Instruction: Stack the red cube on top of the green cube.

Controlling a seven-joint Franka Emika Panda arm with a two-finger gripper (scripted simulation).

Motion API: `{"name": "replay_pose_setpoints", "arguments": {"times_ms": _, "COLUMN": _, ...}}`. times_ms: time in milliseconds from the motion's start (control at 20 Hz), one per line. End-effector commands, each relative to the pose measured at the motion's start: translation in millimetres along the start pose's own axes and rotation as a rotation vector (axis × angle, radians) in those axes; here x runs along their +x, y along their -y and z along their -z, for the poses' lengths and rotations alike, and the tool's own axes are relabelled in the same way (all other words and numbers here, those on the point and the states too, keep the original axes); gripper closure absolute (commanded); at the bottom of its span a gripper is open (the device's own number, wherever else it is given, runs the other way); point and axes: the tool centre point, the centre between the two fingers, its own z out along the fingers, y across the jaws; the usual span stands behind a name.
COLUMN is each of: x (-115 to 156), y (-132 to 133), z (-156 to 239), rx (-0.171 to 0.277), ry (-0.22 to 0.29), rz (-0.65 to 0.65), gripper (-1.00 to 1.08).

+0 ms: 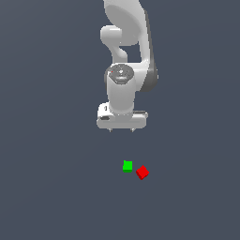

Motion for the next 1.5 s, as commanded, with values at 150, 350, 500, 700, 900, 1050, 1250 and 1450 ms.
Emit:
{"name": "replay_pose_setpoints", "arguments": {"times_ms": 150, "x": 2, "y": 0, "z": -1, "rx": 0.0, "ry": 0.0, "rz": 0.005, "gripper": -0.92}}
{"name": "replay_pose_setpoints", "arguments": {"times_ms": 350, "x": 8, "y": 2, "z": -4, "rx": -0.001, "ry": -0.001, "rz": 0.029, "gripper": -0.92}}
{"name": "replay_pose_setpoints", "arguments": {"times_ms": 500, "x": 17, "y": 4, "z": -7, "rx": -0.002, "ry": -0.002, "rz": 0.058, "gripper": -0.92}}
{"name": "replay_pose_setpoints", "arguments": {"times_ms": 700, "x": 32, "y": 10, "z": -14, "rx": -0.003, "ry": -0.004, "rz": 0.112, "gripper": -0.92}}
{"name": "replay_pose_setpoints", "arguments": {"times_ms": 900, "x": 51, "y": 17, "z": -22, "rx": -0.005, "ry": -0.007, "rz": 0.181, "gripper": -0.92}}
{"name": "replay_pose_setpoints", "arguments": {"times_ms": 1050, "x": 68, "y": 25, "z": -30, "rx": -0.007, "ry": -0.009, "rz": 0.24, "gripper": -0.92}}
{"name": "replay_pose_setpoints", "arguments": {"times_ms": 1250, "x": 88, "y": 37, "z": -39, "rx": -0.01, "ry": -0.012, "rz": 0.318, "gripper": -0.92}}
{"name": "replay_pose_setpoints", "arguments": {"times_ms": 1450, "x": 106, "y": 49, "z": -47, "rx": -0.013, "ry": -0.015, "rz": 0.391, "gripper": -0.92}}
